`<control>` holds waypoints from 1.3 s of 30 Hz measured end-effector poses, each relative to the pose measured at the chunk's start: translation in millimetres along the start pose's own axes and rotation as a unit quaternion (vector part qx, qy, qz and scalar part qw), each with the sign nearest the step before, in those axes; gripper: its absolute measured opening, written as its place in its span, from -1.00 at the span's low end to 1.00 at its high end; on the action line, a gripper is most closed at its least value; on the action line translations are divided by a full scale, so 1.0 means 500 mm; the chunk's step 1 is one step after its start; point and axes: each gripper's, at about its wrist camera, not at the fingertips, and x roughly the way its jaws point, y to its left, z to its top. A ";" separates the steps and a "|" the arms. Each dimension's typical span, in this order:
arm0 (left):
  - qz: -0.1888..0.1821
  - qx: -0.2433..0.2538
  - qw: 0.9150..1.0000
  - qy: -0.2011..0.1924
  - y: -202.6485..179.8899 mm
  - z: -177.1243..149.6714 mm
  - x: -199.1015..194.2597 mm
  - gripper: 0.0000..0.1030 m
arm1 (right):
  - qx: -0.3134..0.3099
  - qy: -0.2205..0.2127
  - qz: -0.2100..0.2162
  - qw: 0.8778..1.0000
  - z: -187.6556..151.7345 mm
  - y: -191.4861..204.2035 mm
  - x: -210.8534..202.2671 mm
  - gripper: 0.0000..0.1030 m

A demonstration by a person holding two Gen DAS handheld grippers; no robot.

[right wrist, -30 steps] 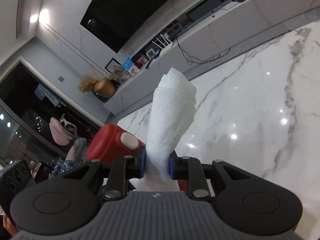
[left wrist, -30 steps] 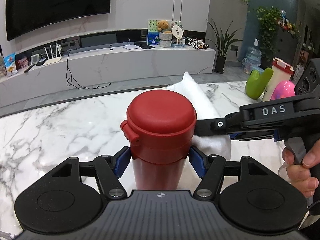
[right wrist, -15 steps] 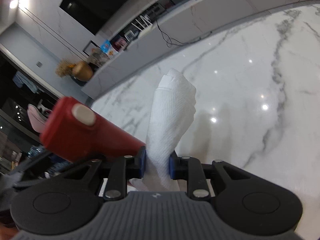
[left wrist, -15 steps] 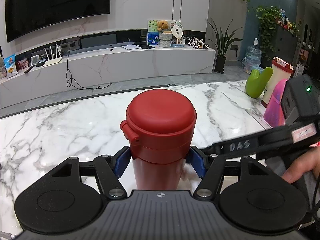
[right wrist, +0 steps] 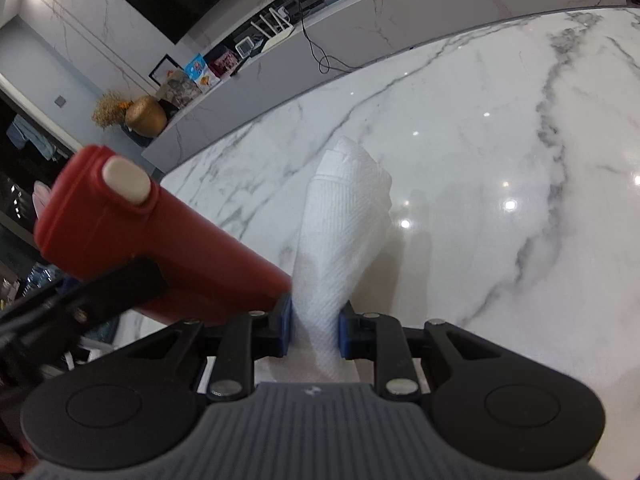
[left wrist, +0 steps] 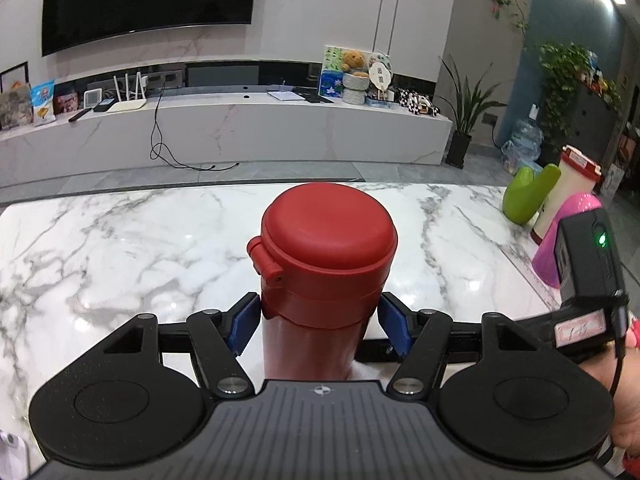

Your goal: Clean container

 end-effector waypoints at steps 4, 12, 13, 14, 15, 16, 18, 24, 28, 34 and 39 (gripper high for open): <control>-0.008 -0.024 1.000 -0.005 0.011 0.002 -0.009 0.21 | -0.021 0.018 -0.016 0.999 -0.009 0.009 0.016 -0.52; -0.001 -0.024 1.000 -0.011 0.008 0.001 -0.003 0.20 | -0.066 0.049 -0.030 0.996 -0.039 0.042 0.019 -0.52; -0.002 -0.023 1.000 -0.011 0.008 0.001 -0.003 0.20 | -0.070 0.049 -0.031 0.996 -0.042 0.044 0.017 -0.52; -0.003 -0.021 1.000 -0.012 0.009 0.001 -0.002 0.20 | -0.071 0.048 -0.032 0.996 -0.043 0.044 0.015 -0.52; -0.005 -0.018 1.000 -0.011 0.010 0.002 -0.002 0.20 | -0.070 0.045 -0.032 0.996 -0.042 0.042 0.011 -0.52; -0.007 -0.015 1.000 -0.010 0.012 0.003 -0.001 0.20 | -0.066 0.041 -0.031 0.996 -0.041 0.039 0.007 -0.52; -0.012 -0.008 1.000 -0.009 0.015 0.005 0.000 0.19 | -0.060 0.028 -0.031 0.997 -0.038 0.031 -0.009 -0.52; -0.032 0.017 0.999 0.001 0.021 0.009 0.001 0.19 | -0.016 -0.068 0.011 0.997 -0.012 0.004 -0.100 -0.52; -0.046 0.036 0.998 0.006 0.025 0.013 0.005 0.19 | 0.032 -0.107 0.086 0.990 0.001 -0.015 -0.135 -0.52; -0.046 0.030 0.998 0.007 0.024 0.010 0.004 0.19 | 0.042 -0.092 0.113 0.988 -0.008 -0.012 -0.136 -0.52; -0.044 0.031 0.999 0.006 0.022 0.009 0.002 0.18 | 0.035 -0.076 0.090 0.992 0.001 -0.009 -0.123 -0.52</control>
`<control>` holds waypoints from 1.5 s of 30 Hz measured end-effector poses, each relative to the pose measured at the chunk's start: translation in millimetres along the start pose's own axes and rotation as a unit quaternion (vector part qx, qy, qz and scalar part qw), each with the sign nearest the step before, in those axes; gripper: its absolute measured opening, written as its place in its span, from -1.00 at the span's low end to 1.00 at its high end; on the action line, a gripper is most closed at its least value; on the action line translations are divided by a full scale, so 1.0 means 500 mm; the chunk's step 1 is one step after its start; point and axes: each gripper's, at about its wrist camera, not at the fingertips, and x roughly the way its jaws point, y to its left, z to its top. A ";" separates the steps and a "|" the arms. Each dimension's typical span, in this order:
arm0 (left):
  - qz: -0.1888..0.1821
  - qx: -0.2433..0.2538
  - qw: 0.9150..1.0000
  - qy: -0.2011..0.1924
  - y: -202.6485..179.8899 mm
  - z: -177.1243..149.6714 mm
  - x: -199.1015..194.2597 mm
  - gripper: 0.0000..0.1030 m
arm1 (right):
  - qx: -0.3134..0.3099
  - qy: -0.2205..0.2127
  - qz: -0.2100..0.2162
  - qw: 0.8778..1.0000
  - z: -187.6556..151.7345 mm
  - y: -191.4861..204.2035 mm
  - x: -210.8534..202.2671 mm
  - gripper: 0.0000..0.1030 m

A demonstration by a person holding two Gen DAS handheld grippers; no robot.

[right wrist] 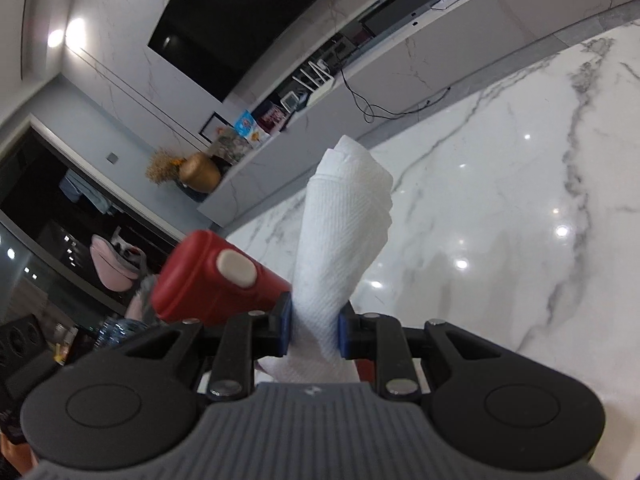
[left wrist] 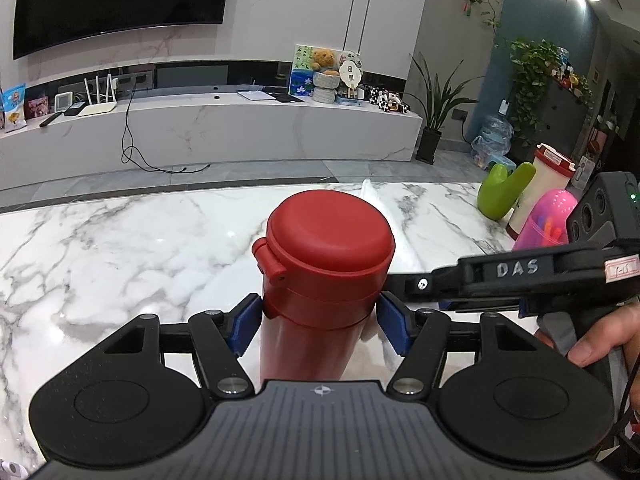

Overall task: Clean container
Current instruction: 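Rub the white towel along the red bottle body with the right gripper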

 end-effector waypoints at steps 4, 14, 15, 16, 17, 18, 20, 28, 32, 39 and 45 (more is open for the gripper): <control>0.000 0.000 1.000 0.000 -0.003 -0.002 0.001 0.18 | -0.010 0.019 -0.030 0.999 0.003 0.003 0.043 -0.52; 0.006 -0.003 1.000 -0.001 -0.001 0.003 -0.005 0.19 | -0.049 0.081 -0.109 0.990 -0.042 -0.010 0.105 -0.52; 0.008 -0.004 1.000 -0.002 -0.002 0.003 -0.005 0.19 | -0.053 0.086 -0.116 0.988 -0.045 -0.011 0.110 -0.52; 0.010 -0.006 1.000 -0.002 -0.003 0.003 -0.005 0.19 | -0.057 0.088 -0.121 0.987 -0.047 -0.011 0.114 -0.52; 0.012 -0.009 1.000 -0.003 -0.005 0.003 -0.003 0.19 | -0.061 0.089 -0.125 0.986 -0.050 -0.010 0.115 -0.52; 0.014 -0.013 1.000 -0.004 -0.005 0.003 -0.002 0.19 | -0.063 0.089 -0.127 0.986 -0.052 -0.010 0.116 -0.52; 0.020 -0.023 1.000 -0.007 -0.006 0.002 -0.002 0.21 | -0.064 0.090 -0.127 0.986 -0.054 -0.011 0.115 -0.52; 0.058 -0.052 0.997 -0.019 -0.018 -0.011 -0.001 0.24 | -0.069 0.092 -0.134 0.984 -0.058 -0.005 0.120 -0.52; 0.061 -0.047 0.997 -0.018 -0.019 -0.011 0.002 0.22 | -0.076 0.101 -0.136 0.983 -0.048 0.022 0.152 -0.52; 0.045 -0.017 0.999 -0.011 -0.013 -0.006 0.002 0.20 | -0.088 0.102 -0.128 0.983 -0.044 0.036 0.137 -0.52; 0.027 -0.007 1.000 0.000 0.003 0.006 0.003 0.20 | -0.066 0.028 -0.102 0.992 -0.002 0.039 0.076 -0.52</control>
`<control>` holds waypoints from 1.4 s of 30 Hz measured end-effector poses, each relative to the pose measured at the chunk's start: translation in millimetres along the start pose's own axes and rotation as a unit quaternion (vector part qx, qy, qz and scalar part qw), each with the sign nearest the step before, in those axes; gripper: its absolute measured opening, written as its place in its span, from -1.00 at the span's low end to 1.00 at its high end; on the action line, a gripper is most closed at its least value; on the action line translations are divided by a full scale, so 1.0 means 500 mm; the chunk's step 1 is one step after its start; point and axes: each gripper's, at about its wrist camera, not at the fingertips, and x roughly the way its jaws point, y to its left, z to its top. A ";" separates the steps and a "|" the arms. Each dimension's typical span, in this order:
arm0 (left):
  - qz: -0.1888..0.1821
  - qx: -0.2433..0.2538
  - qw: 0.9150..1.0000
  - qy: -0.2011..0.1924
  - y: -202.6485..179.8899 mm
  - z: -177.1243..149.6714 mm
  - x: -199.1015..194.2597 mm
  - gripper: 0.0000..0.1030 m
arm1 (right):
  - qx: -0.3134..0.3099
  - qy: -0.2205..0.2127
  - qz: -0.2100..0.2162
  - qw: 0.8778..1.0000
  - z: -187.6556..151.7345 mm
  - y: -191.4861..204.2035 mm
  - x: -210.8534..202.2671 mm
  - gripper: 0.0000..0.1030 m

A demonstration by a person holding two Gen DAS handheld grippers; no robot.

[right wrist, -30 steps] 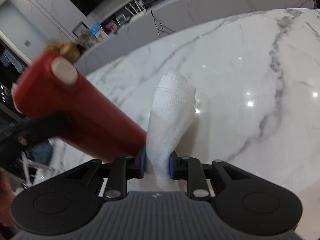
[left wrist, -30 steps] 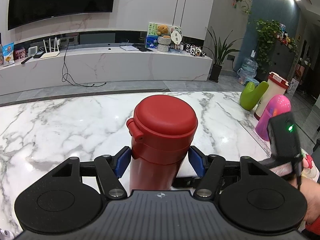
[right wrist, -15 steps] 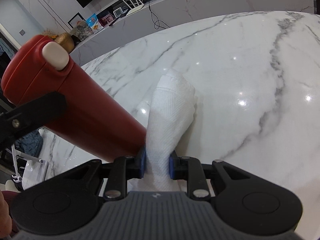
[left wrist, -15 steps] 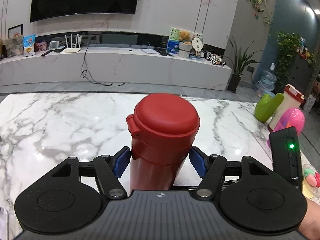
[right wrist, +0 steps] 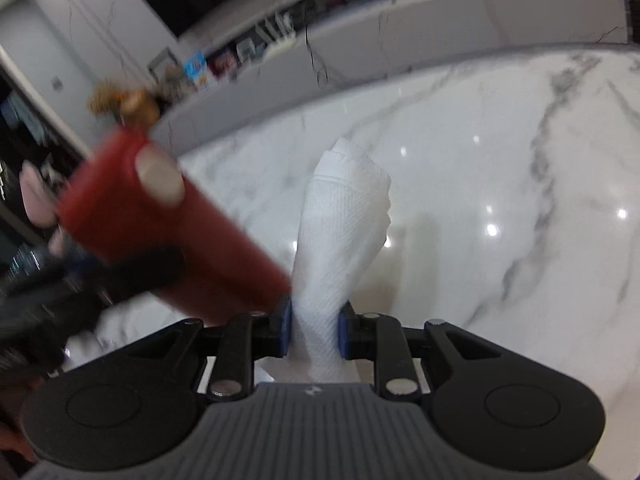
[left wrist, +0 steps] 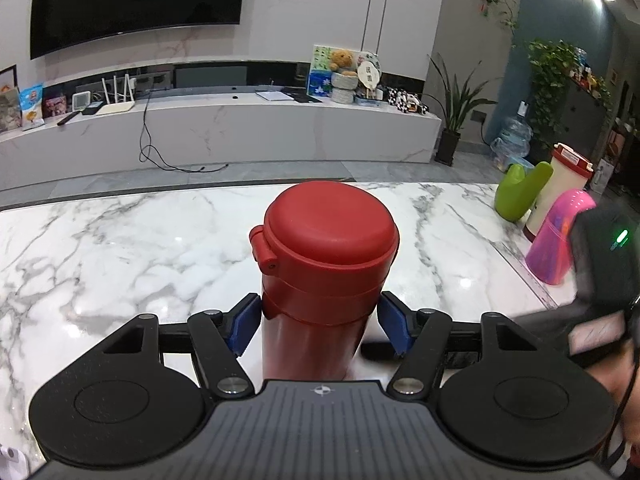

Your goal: Clean container

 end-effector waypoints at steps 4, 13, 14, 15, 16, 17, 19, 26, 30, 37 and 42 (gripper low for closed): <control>-0.004 0.010 1.000 0.000 -0.009 -0.005 0.004 0.20 | 0.031 -0.058 0.058 0.996 0.025 -0.005 -0.053 -0.52; -0.004 0.005 1.000 -0.003 -0.008 -0.005 0.005 0.20 | 0.042 -0.057 0.096 0.993 0.030 -0.010 -0.061 -0.52; -0.004 0.005 1.000 -0.003 -0.007 -0.005 0.005 0.20 | 0.042 -0.052 0.092 0.993 0.029 -0.010 -0.057 -0.52; -0.004 0.004 1.000 -0.003 -0.007 -0.005 0.005 0.20 | 0.043 -0.048 0.088 0.994 0.028 -0.009 -0.053 -0.52; -0.004 0.004 1.000 -0.003 -0.007 -0.005 0.005 0.20 | 0.045 -0.043 0.085 0.994 0.025 -0.010 -0.054 -0.52; -0.004 0.004 1.000 -0.003 -0.008 -0.005 0.005 0.20 | 0.046 -0.037 0.080 0.995 0.022 -0.012 -0.054 -0.52; -0.004 0.003 1.000 -0.003 -0.008 -0.006 0.006 0.20 | 0.043 -0.027 0.069 0.996 0.018 -0.013 -0.045 -0.52; -0.003 0.000 1.000 -0.004 -0.006 -0.003 0.005 0.20 | 0.024 0.023 0.025 0.999 -0.006 -0.023 -0.003 -0.52; -0.002 0.001 1.000 -0.004 -0.008 -0.004 0.004 0.20 | -0.001 0.051 -0.002 0.999 -0.026 -0.018 0.029 -0.52; 0.006 -0.005 1.000 -0.003 -0.011 -0.004 0.003 0.20 | -0.027 0.071 -0.018 0.997 -0.039 -0.012 0.053 -0.53; 0.021 -0.037 0.999 -0.012 -0.016 -0.013 -0.001 0.31 | -0.023 0.061 -0.020 0.998 -0.033 -0.012 0.039 -0.53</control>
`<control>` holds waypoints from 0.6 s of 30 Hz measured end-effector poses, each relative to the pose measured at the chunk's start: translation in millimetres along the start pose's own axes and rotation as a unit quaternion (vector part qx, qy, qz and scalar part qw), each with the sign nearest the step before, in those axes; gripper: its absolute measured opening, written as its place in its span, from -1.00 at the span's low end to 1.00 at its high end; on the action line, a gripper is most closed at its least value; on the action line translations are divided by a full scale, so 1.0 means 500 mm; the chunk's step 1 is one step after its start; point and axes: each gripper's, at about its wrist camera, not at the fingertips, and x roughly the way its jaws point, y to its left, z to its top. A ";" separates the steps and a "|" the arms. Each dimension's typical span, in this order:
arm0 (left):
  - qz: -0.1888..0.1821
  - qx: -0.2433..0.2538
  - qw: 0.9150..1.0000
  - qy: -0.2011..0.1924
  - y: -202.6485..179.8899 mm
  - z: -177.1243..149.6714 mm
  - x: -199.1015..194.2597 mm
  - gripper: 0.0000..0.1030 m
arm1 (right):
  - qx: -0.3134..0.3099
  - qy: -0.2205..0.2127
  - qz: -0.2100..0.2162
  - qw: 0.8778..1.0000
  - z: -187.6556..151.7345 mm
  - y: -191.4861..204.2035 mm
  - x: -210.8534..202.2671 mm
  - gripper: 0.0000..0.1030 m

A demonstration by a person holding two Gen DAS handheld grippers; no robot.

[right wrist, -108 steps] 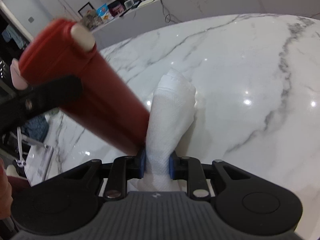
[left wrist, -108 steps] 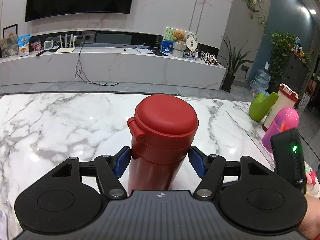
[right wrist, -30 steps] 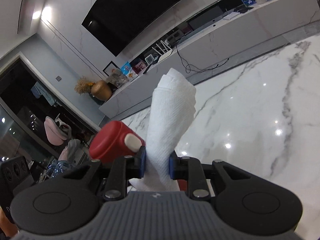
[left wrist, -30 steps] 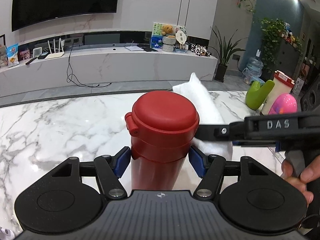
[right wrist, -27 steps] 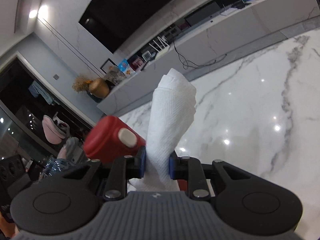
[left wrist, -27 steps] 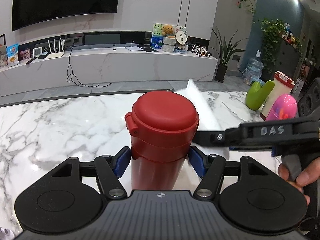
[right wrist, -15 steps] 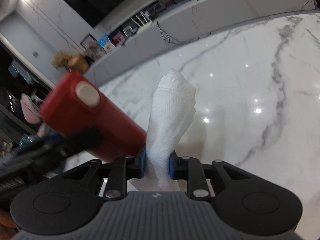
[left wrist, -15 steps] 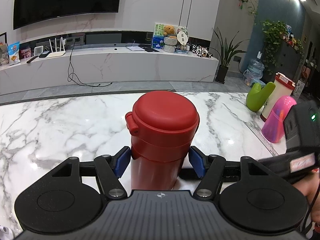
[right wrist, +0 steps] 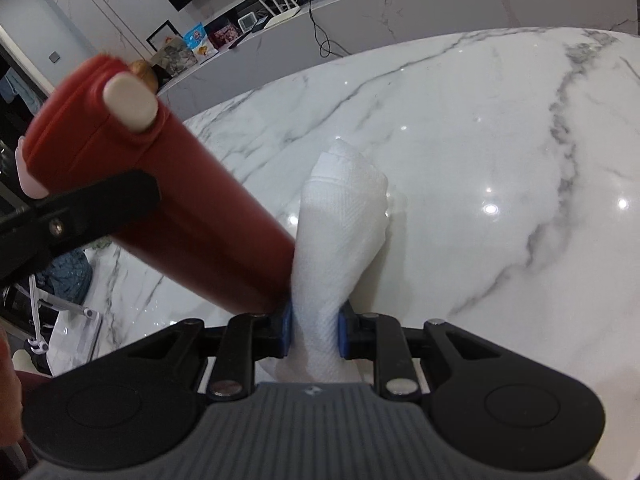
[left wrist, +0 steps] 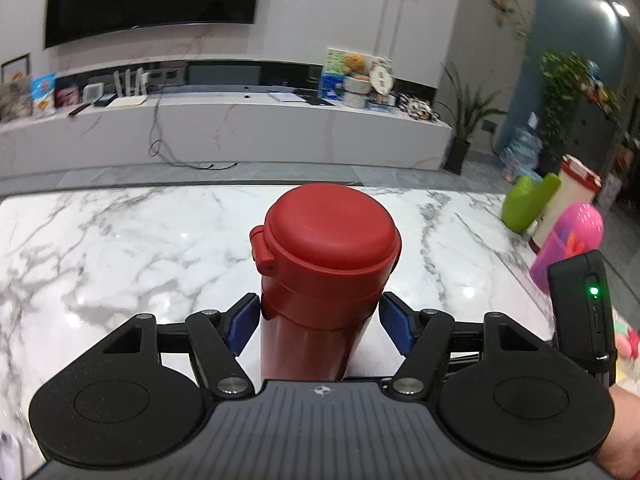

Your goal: Clean container

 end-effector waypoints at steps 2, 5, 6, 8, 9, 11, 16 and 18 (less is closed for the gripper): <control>0.012 -0.004 1.000 -0.008 -0.009 -0.006 -0.004 0.35 | -0.012 -0.010 -0.007 1.000 0.007 0.005 -0.010 -0.53; 0.031 -0.009 0.999 -0.020 -0.022 -0.014 -0.010 0.35 | -0.056 -0.016 -0.044 0.997 0.018 0.013 -0.023 -0.51; 0.041 -0.012 0.999 -0.023 -0.027 -0.016 -0.011 0.35 | -0.074 -0.014 -0.058 0.995 0.021 0.015 -0.025 -0.50; 0.059 -0.016 0.998 -0.029 -0.036 -0.021 -0.010 0.35 | -0.109 -0.009 -0.087 0.990 0.022 0.018 -0.029 -0.48; 0.065 -0.018 0.997 -0.033 -0.034 -0.018 -0.011 0.35 | -0.124 -0.007 -0.100 0.987 0.021 0.017 -0.030 -0.48; 0.075 -0.024 0.996 -0.037 -0.037 -0.017 -0.010 0.33 | -0.149 -0.001 -0.123 0.981 0.018 0.014 -0.029 -0.48; 0.075 -0.017 0.996 -0.046 -0.046 -0.015 -0.007 0.19 | -0.183 0.020 -0.141 0.973 0.007 0.004 -0.022 -0.47; 0.069 -0.008 0.997 -0.045 -0.039 -0.015 -0.009 0.18 | -0.188 0.021 -0.140 0.972 0.004 0.000 -0.022 -0.46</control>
